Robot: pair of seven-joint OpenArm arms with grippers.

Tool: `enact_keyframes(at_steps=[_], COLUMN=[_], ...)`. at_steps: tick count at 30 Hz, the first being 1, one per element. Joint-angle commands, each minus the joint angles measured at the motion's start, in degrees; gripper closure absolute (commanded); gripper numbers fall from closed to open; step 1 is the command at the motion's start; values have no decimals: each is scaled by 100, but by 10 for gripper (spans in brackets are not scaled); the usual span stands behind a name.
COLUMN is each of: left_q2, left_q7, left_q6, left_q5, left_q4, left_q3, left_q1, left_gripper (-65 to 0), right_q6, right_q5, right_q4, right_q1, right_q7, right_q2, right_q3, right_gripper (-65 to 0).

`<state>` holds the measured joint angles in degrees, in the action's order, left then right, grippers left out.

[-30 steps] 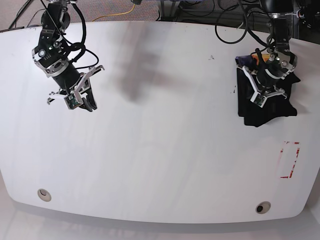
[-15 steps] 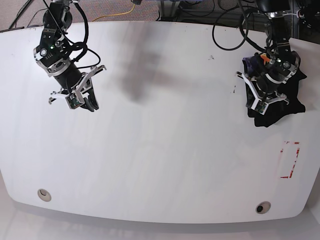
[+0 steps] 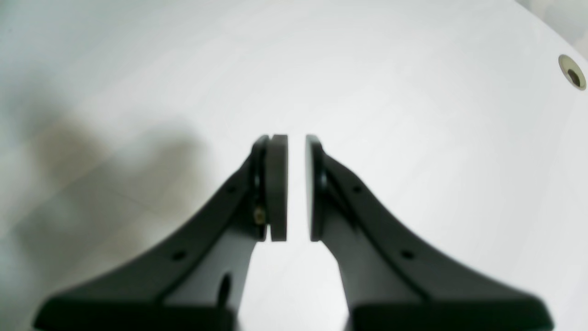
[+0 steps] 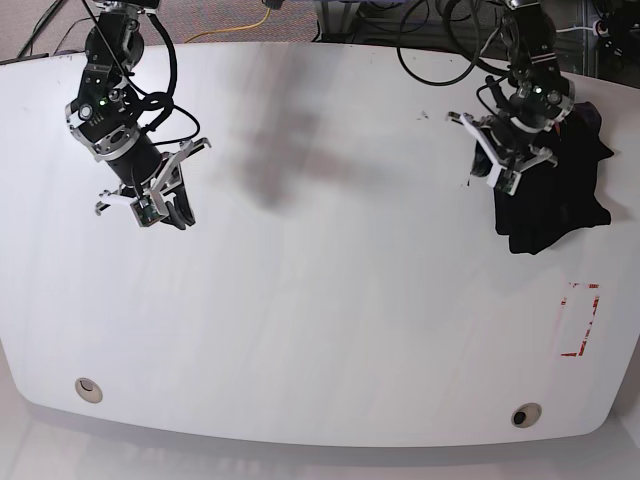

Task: Layout the t-shirt on the table in an organized manner, then fold the t-shirt properly
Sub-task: 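Carry the folded bundle with the left gripper toward the table edge, then set the bundle down at the table edge and open the left gripper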

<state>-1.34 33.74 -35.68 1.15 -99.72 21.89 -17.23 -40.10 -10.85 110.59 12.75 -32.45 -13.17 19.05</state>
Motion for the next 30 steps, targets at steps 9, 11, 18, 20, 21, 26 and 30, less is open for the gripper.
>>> enact_keyframes(at_steps=[9,11,18,20,21,26,30], left_q2=[-503,-635,-969,-969,-969,-925,-925], left_q7=[-108,-108,-90,-90,-90,-37,156], left_q6=[-76,-199,-366,-366,-366,-340,-331], left_q5=[-189,-330,-699,-735,-726,-699,-691], left_q4=[482,526,491,377,315,25,43], left_q3=[1200,1385,1657,1640,1622,1226,919], left_q1=[-22,-13,-13,-4,-4,225,532], left_gripper=[0,0,0,0,0,0,0], right_q6=[10,10,10,10,10,10,10], right_q5=[-106,-106,-106,-106,-106,-106,-106], right_q4=[207,207,269,322,330,339,410], right_q1=[-5,-5,4,4,4,-5,-5], right_q7=[49,-4,-30,-30,-30,-30,-30], right_q2=[-59,-59,-50,3,20,55,64], right_q3=[42,42,42,51,51,51,34], right_gripper=[-62,-62,-62,-62,-62,-62,-62])
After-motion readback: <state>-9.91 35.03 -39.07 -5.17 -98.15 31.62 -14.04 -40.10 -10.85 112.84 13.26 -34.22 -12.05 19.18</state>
